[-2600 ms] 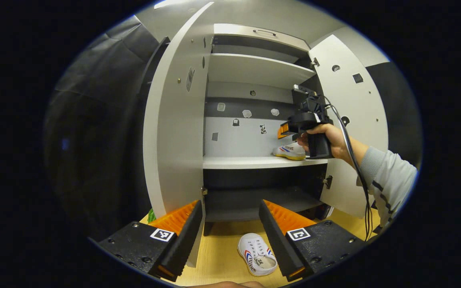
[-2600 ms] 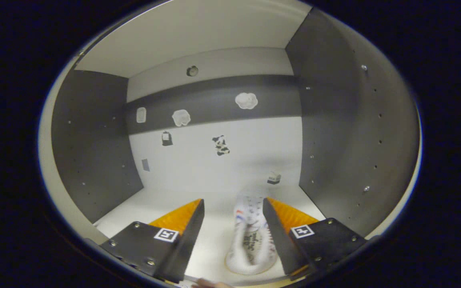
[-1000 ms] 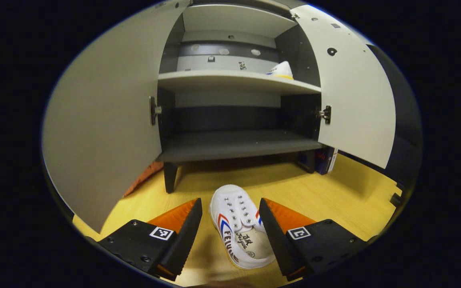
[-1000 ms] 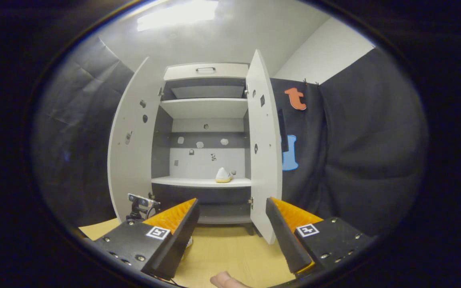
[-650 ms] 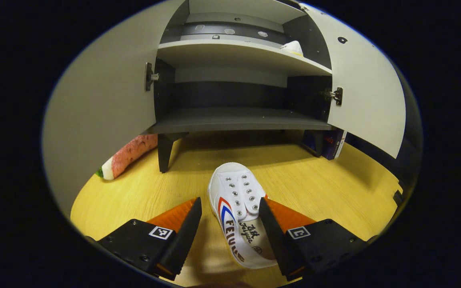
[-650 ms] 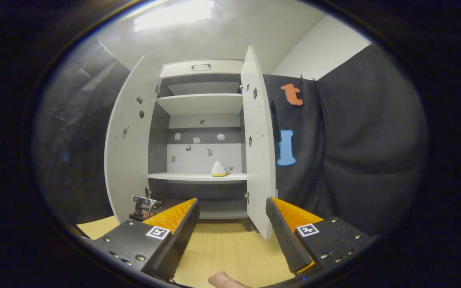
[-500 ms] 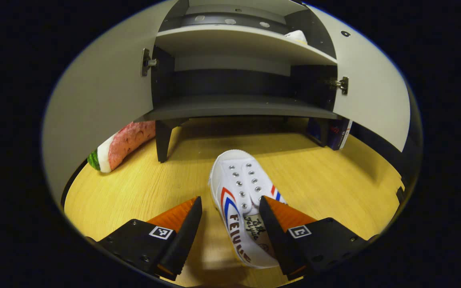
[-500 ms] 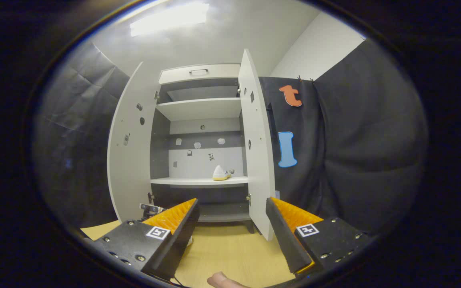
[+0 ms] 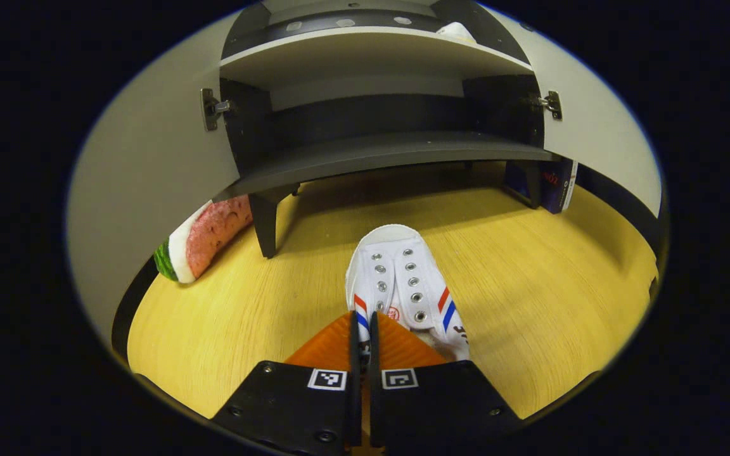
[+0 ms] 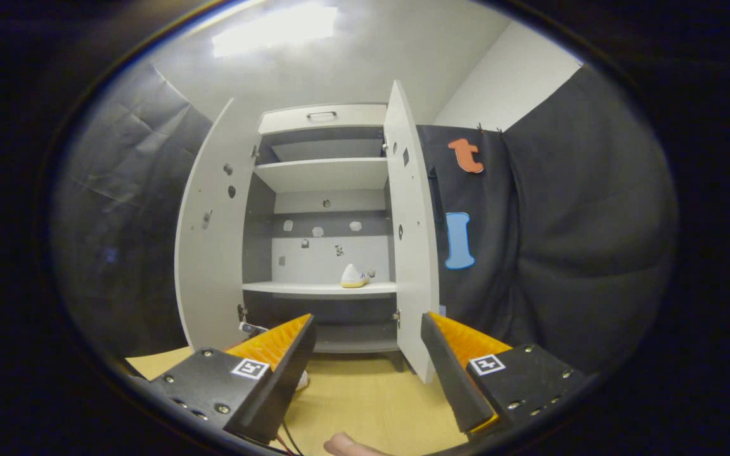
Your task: Grab one shoe with the right hand and put it into the shoe cabinet, grab the other shoe with the left hand and put it into the shoe cabinet; then close the right door with the right hand and the left door with the left hand.
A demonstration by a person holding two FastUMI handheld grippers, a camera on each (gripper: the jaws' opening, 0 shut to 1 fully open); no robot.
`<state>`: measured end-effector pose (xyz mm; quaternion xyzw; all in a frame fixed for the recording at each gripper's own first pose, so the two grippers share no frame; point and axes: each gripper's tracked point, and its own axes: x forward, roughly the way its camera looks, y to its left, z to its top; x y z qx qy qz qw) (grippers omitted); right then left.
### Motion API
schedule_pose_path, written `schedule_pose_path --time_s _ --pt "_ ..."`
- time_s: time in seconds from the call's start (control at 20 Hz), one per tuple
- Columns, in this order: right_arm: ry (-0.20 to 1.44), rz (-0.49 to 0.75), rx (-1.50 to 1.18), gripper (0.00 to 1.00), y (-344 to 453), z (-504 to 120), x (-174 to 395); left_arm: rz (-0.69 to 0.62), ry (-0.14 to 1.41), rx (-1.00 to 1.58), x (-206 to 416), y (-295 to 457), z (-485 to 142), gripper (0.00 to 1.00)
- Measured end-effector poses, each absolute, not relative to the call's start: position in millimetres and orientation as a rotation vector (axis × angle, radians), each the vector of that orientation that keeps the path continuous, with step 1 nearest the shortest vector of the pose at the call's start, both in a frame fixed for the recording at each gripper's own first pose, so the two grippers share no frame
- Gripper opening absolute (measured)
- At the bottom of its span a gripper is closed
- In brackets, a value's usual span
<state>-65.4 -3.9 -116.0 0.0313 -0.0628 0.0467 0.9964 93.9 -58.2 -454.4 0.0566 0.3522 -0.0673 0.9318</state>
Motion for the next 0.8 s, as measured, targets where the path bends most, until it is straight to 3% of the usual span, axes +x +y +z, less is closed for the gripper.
schedule_pose_path --time_s 0.35,0.8 --pt "-0.111 0.055 0.089 0.99 -18.1 -119.9 -59.3 -0.235 0.69 0.034 75.5 -81.6 -413.5 0.04" --pt "-0.099 0.049 0.078 0.99 -20.0 -123.5 -57.7 -0.248 0.438 0.026 69.8 -85.3 -260.8 0.04"
